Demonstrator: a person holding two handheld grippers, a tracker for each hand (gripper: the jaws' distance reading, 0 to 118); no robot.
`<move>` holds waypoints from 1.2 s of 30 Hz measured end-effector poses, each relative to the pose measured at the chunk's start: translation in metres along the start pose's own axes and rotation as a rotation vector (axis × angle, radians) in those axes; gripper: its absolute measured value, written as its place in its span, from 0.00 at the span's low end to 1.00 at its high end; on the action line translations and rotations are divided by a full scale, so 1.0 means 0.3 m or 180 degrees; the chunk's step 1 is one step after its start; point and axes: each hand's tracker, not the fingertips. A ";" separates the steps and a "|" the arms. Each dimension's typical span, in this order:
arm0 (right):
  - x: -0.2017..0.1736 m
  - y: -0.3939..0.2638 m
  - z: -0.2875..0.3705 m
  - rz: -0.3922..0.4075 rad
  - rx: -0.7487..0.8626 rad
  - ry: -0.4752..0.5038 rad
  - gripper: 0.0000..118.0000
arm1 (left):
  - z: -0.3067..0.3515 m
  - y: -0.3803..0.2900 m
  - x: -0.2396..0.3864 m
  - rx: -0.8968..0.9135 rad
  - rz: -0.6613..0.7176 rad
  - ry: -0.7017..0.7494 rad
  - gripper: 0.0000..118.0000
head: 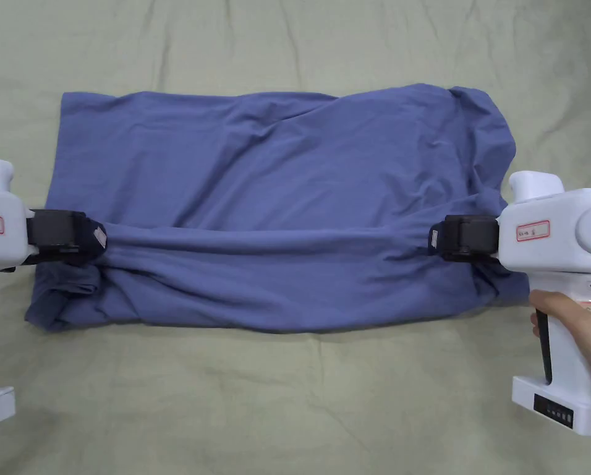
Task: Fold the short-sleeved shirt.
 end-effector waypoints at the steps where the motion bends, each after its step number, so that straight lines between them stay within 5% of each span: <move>1: 0.001 -0.021 -0.006 -0.0049 0.0018 0.0055 0.99 | 0.022 -0.004 -0.010 0.0028 0.0041 -0.0016 0.72; 7: -0.054 -0.155 0.232 0.0028 0.0370 0.0138 0.97 | 0.302 -0.061 0.000 0.0705 -0.0372 -0.0088 0.69; 8: -0.068 -0.192 0.278 0.0083 0.0484 0.0145 0.85 | 0.370 -0.100 0.012 0.0863 -0.0510 -0.0116 0.48; 9: -0.107 -0.213 0.342 0.0663 0.0428 0.0457 0.63 | 0.438 -0.149 0.028 0.0990 -0.0674 -0.0143 0.07; 10: -0.121 -0.257 0.388 0.0759 0.0475 0.0450 0.27 | 0.491 -0.200 0.035 0.1086 -0.0783 -0.0112 0.00; 11: -0.137 -0.307 0.430 0.0827 0.0541 0.0409 0.03 | 0.535 -0.263 0.061 0.1264 -0.0834 0.0120 0.00; 12: -0.152 -0.353 0.449 0.0876 0.0603 0.0345 0.02 | 0.568 -0.306 0.081 0.1372 -0.0870 0.0207 0.00; 13: -0.150 -0.423 0.464 0.0560 0.0864 0.0069 0.02 | 0.588 -0.358 0.107 0.1085 -0.1055 0.0239 0.00; 19: -0.172 -0.596 0.528 0.0359 0.0681 0.0330 0.02 | 0.587 -0.530 0.191 0.0936 -0.1387 0.0589 0.00; 24: -0.159 -0.628 0.513 0.0293 0.0650 0.0336 0.02 | 0.396 -0.408 0.116 0.0554 -0.1423 0.0536 0.00; 25: -0.160 -0.630 0.509 0.0257 0.0647 0.0310 0.02 | 0.351 -0.383 0.096 0.0490 -0.1366 0.0514 0.01; 27: -0.163 -0.631 0.501 0.0269 0.0626 0.0329 0.02 | 0.259 -0.317 0.075 0.0251 -0.1065 0.0348 0.62; 28: -0.165 -0.628 0.495 0.0263 0.0615 0.0331 0.02 | 0.204 -0.293 0.047 0.0118 -0.0909 0.0228 0.77; 36: -0.201 -0.581 0.433 0.0294 0.0459 0.0347 0.02 | -0.015 -0.250 -0.008 -0.0166 -0.1189 0.0558 0.77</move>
